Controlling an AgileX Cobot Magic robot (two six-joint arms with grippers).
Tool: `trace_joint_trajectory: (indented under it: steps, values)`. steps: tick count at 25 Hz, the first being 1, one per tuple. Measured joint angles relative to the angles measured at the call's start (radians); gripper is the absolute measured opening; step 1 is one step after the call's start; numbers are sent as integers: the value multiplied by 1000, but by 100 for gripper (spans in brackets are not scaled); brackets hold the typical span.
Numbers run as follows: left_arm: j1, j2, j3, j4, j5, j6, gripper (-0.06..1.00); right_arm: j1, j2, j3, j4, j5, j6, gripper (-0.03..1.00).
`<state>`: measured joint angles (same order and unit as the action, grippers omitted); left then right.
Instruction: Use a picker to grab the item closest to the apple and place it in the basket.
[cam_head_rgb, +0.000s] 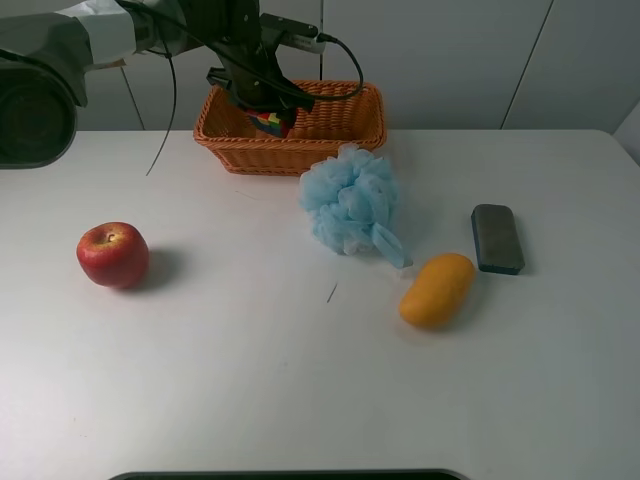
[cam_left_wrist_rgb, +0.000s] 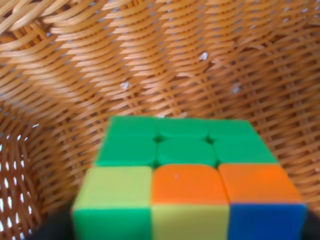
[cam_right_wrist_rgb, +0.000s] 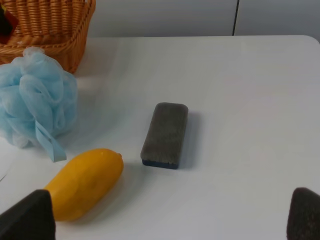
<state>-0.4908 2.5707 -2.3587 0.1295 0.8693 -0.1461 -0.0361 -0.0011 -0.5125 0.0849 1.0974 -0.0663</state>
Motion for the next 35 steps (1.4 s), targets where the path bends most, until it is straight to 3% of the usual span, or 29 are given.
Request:
trace_joint_trajectory:
  steps: [7, 14, 21, 25, 35]
  values:
    - [2, 0, -63, -21, 41, -12, 73, 0, 0, 0, 0, 0, 0, 70]
    - [2, -49, -208, -39, 316, -7, 73, 0, 0, 0, 0, 0, 0, 70]
    - [2, -212, -179, -82, 346, 44, 74, 0, 0, 0, 0, 0, 0, 70]
    - [2, -365, -31, -116, 346, 64, 74, 0, 0, 0, 0, 0, 0, 70]
    - [2, -991, 725, -118, 349, 116, 74, 0, 0, 0, 0, 0, 0, 70]
